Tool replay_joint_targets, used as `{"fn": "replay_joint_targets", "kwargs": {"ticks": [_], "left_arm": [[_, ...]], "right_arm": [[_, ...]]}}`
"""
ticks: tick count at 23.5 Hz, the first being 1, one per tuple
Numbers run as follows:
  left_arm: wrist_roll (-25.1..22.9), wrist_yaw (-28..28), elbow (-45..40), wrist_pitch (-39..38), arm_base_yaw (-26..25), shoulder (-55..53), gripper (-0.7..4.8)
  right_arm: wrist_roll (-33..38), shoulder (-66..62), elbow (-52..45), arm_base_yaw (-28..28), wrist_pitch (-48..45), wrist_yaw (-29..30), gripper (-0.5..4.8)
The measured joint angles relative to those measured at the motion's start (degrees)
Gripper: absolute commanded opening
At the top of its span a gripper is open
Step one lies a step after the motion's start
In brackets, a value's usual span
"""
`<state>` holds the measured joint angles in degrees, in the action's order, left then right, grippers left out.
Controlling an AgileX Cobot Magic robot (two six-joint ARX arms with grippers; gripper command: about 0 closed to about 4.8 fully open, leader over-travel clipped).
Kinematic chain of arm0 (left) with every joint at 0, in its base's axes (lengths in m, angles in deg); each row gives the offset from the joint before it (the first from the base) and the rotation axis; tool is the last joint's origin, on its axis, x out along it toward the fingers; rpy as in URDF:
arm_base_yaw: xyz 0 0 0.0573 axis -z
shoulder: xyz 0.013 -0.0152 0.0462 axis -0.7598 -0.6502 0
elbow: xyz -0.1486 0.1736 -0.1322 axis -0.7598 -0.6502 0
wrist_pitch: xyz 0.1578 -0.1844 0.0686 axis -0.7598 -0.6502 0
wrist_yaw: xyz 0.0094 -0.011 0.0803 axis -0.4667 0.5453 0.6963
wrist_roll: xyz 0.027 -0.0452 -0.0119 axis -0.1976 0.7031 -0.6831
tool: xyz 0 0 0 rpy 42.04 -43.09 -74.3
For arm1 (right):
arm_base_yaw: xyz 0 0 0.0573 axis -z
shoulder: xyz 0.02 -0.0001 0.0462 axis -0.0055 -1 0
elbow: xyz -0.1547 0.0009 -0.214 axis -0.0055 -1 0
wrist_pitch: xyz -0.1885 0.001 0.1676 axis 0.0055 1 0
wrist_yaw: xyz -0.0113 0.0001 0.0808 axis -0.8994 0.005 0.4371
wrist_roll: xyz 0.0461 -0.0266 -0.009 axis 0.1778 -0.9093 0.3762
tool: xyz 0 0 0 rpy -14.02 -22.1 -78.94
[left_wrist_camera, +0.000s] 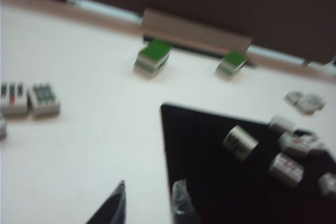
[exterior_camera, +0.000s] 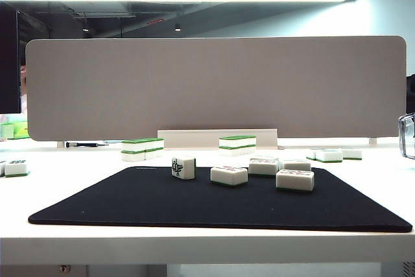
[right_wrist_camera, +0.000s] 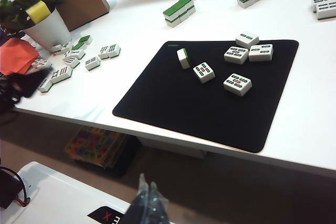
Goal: Align six mahjong tiles in a row on the table.
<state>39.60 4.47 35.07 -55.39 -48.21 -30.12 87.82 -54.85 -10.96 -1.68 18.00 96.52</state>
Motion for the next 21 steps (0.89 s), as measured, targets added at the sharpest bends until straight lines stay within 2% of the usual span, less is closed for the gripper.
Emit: {"fn": "replay_joint_targets", "kwargs": {"ticks": [10,21], "left_arm": [[1.5,-6.1,13.3,-2.9,0.0,-4.1,1.12],[1.3,-15.1,31.5,-4.0,0.0,-31.2,1.22]], "right_arm": [[0.0,0.0,0.0,0.0,0.0,0.0,-0.01],[0.0,0.0,0.0,0.0,0.0,0.0,-0.01]]}}
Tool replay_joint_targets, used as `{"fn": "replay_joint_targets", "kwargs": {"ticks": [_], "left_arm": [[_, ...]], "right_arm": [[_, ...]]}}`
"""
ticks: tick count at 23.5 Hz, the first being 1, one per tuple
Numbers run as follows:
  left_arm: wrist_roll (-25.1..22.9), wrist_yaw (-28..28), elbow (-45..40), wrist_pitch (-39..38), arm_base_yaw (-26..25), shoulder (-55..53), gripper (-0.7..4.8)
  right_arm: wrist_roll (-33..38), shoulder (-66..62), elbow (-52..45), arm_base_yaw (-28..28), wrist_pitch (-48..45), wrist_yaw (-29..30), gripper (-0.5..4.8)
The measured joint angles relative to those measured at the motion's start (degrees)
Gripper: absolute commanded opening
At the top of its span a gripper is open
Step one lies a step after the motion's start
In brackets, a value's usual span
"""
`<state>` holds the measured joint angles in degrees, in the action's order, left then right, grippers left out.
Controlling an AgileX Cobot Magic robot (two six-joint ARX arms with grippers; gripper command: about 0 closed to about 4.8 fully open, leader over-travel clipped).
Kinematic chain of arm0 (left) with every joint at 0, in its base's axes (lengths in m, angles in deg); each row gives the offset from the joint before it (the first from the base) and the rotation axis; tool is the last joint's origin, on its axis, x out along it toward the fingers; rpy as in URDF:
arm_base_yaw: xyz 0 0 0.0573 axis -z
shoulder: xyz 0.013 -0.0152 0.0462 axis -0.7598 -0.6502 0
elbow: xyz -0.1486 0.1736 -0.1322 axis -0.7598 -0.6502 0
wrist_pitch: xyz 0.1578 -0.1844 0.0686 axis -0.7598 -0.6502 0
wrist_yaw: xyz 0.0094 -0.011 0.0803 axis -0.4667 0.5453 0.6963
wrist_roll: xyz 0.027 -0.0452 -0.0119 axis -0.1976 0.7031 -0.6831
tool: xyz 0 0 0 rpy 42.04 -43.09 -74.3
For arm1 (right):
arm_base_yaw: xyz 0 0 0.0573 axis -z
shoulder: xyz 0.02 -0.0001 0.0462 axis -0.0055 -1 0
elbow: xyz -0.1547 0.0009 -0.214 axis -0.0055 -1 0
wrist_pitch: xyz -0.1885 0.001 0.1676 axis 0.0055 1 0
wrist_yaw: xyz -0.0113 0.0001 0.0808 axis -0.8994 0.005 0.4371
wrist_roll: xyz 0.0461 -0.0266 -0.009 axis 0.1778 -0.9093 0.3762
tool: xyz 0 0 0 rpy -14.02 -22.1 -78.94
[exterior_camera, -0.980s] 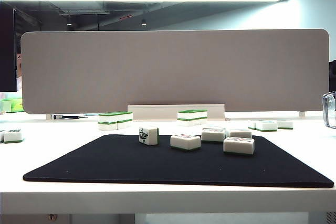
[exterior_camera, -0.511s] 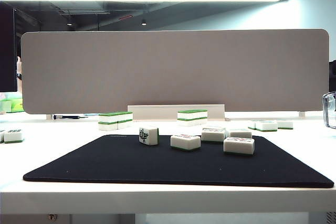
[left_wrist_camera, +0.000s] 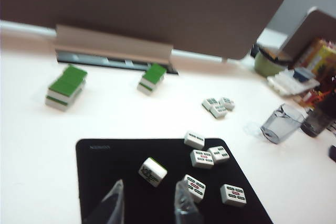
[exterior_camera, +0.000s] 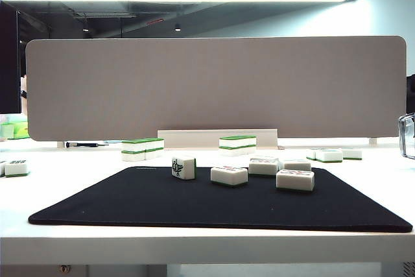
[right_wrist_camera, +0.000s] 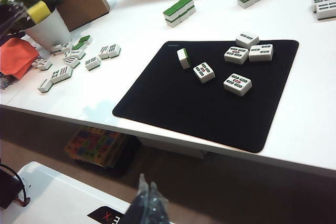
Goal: Align six mahjong tiles in a row on the table.
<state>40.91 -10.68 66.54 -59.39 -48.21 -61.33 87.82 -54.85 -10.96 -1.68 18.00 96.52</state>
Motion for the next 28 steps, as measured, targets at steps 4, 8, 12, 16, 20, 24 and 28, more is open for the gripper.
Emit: {"fn": "replay_joint_targets", "kwargs": {"ticks": [4,8,12,16,20,24,28], "left_arm": [[0.0,-3.0,6.5,-0.1,0.0,-10.4,1.20],[0.0,-4.6,11.8,-0.8,0.0,-19.1,0.51],[0.0,-4.8,13.8,0.6,0.0,-22.9,0.15],[0.0,-6.1,15.5,3.6,0.0,-26.6,0.07],[0.0,-6.9,19.0,4.2,3.0,-31.0,-0.06],[-0.3,-6.9,25.8,4.1,7.2,-38.8,-0.06],[-3.4,-5.2,32.3,3.1,10.3,-45.8,-0.06]], "right_arm": [[0.0,0.0,0.0,0.0,0.0,0.0,-0.01],[0.0,0.0,0.0,0.0,0.0,0.0,-0.01],[0.0,0.0,0.0,0.0,0.0,-0.2,-0.01],[0.0,0.0,0.0,0.0,0.0,-1.0,-0.01],[0.0,0.0,0.0,0.0,0.0,-1.3,-0.01],[0.0,0.0,0.0,0.0,0.0,-1.7,-0.01],[0.0,0.0,0.0,0.0,0.0,-1.7,-0.01]]}}
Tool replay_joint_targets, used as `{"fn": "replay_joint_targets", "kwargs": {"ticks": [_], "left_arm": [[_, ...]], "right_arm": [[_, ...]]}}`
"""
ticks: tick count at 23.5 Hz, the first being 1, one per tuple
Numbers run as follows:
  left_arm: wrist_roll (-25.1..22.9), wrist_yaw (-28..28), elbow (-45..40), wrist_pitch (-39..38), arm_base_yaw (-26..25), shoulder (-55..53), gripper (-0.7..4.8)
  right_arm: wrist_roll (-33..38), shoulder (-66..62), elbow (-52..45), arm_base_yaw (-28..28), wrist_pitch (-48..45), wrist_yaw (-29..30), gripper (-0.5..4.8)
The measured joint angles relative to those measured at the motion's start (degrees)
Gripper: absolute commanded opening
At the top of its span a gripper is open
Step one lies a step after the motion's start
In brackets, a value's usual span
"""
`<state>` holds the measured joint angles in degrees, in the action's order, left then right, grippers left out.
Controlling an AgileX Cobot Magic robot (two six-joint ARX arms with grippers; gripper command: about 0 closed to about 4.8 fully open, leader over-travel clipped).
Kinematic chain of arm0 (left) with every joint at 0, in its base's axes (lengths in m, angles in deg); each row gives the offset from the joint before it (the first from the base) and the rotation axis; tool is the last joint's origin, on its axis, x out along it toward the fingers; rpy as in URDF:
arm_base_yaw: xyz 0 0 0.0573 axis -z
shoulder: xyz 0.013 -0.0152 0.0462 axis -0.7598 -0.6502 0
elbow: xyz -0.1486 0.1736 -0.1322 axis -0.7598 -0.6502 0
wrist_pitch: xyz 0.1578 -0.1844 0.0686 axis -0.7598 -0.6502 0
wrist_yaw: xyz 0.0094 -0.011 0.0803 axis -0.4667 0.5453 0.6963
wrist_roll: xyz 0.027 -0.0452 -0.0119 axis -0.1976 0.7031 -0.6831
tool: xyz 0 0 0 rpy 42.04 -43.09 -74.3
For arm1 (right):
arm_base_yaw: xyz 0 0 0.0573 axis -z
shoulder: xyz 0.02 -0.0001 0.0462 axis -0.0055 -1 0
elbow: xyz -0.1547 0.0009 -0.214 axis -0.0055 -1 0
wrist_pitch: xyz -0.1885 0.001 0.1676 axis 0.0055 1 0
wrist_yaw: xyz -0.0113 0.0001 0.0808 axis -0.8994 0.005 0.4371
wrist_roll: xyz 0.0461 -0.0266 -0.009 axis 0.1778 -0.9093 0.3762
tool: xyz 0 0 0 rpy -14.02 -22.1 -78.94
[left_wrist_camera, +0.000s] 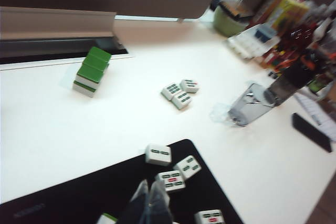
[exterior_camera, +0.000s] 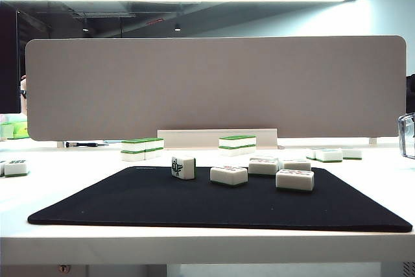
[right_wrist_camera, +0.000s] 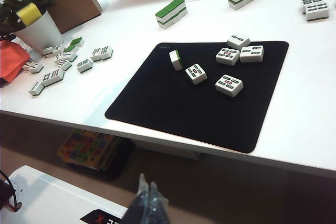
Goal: Align six mahjong tiles in a row on the table.
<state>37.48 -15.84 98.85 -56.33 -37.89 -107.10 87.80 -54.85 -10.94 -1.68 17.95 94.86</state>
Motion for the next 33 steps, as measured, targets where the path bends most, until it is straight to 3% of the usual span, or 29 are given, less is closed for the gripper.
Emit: {"fn": "replay_joint_targets", "kwargs": {"ticks": [8,14,18,22,24,30,33], "left_arm": [[-12.1,12.4,13.8,-14.9,4.9,-12.4,-0.06],[-17.6,15.2,20.5,-23.2,5.5,-21.7,-0.05],[-21.1,18.6,20.5,-27.4,6.0,-24.6,0.08],[-22.9,21.0,20.5,-29.3,7.4,-28.0,2.36],[-23.3,21.1,20.5,-29.3,8.1,-28.9,3.07],[-27.4,21.1,20.5,-30.9,11.8,-33.7,3.56],[-30.0,21.6,20.5,-31.1,13.2,-35.3,4.15]], "right_arm": [[0.0,0.0,0.0,0.0,0.0,0.0,-0.01],[0.0,0.0,0.0,0.0,0.0,0.0,-0.01],[0.0,0.0,0.0,0.0,0.0,0.0,-0.01],[0.0,0.0,0.0,0.0,0.0,0.0,-0.01],[0.0,0.0,0.0,0.0,0.0,-0.5,-0.01],[0.0,0.0,0.0,0.0,0.0,-1.5,-0.01],[0.0,0.0,0.0,0.0,0.0,-1.5,-0.01]]}}
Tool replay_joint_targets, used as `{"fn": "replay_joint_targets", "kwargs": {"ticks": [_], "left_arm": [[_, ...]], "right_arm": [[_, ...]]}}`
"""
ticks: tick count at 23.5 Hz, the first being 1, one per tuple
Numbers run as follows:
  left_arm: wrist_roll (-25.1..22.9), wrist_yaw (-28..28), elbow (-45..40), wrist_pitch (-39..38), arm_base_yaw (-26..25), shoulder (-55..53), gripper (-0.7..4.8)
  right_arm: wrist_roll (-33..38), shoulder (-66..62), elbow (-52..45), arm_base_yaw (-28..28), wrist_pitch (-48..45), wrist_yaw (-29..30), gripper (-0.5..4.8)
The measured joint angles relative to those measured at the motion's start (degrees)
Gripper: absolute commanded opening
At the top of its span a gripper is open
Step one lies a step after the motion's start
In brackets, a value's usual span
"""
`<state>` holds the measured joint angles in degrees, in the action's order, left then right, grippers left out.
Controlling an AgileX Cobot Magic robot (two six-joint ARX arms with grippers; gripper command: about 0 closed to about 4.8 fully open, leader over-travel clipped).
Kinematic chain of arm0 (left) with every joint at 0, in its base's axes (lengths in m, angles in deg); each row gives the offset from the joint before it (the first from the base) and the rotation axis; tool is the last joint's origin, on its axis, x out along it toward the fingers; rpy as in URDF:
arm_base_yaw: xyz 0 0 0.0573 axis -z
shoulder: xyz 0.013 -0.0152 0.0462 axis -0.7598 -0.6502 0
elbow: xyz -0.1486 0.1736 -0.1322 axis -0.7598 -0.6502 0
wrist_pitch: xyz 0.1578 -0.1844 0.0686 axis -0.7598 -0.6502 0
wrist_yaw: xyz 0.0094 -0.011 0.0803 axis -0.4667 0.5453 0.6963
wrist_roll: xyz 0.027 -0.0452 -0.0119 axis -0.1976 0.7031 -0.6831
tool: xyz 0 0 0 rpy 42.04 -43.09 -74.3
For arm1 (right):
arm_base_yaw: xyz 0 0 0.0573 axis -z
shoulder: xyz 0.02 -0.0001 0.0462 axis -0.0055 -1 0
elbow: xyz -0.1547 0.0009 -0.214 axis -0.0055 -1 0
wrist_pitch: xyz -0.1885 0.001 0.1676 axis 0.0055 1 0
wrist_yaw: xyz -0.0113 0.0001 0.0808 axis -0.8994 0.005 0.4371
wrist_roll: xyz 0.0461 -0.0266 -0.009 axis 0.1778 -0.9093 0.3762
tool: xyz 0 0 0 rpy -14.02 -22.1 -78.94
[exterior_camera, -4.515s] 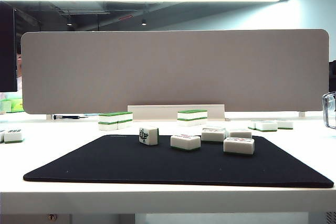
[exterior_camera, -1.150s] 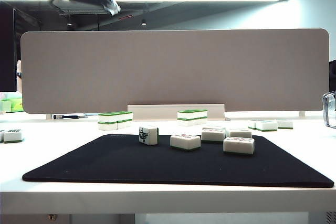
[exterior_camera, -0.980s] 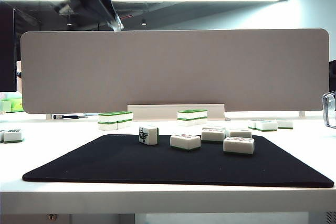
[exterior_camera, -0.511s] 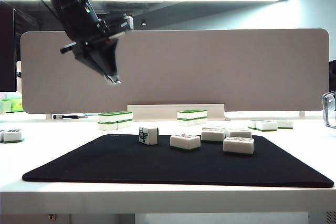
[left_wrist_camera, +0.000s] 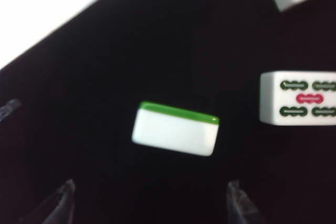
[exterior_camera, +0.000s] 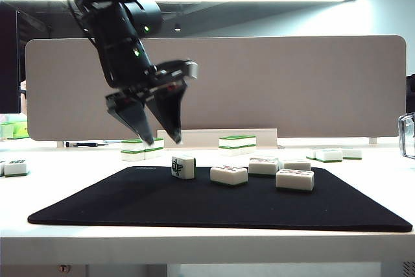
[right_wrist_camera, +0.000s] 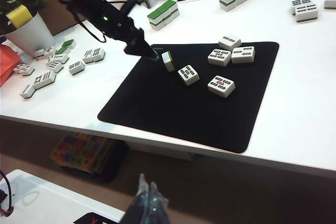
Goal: Align six mahjong tiles in a row on the table.
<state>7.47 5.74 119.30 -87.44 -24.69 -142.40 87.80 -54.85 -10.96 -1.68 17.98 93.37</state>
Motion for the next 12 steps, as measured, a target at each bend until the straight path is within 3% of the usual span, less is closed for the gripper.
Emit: {"fn": "replay_joint_targets", "kwargs": {"ticks": [3,10,12], "left_arm": [[-2.9,3.0,0.0,0.6,1.5,-1.3,4.58],[-4.7,4.5,0.0,5.1,2.2,-4.9,4.56],[-4.7,4.5,0.0,5.0,2.3,-6.2,4.28]], "right_arm": [[0.0,0.0,0.0,0.0,0.0,0.0,-0.01],[0.0,0.0,0.0,0.0,0.0,0.0,-0.01],[0.0,0.0,0.0,0.0,0.0,0.0,-0.01]]}}
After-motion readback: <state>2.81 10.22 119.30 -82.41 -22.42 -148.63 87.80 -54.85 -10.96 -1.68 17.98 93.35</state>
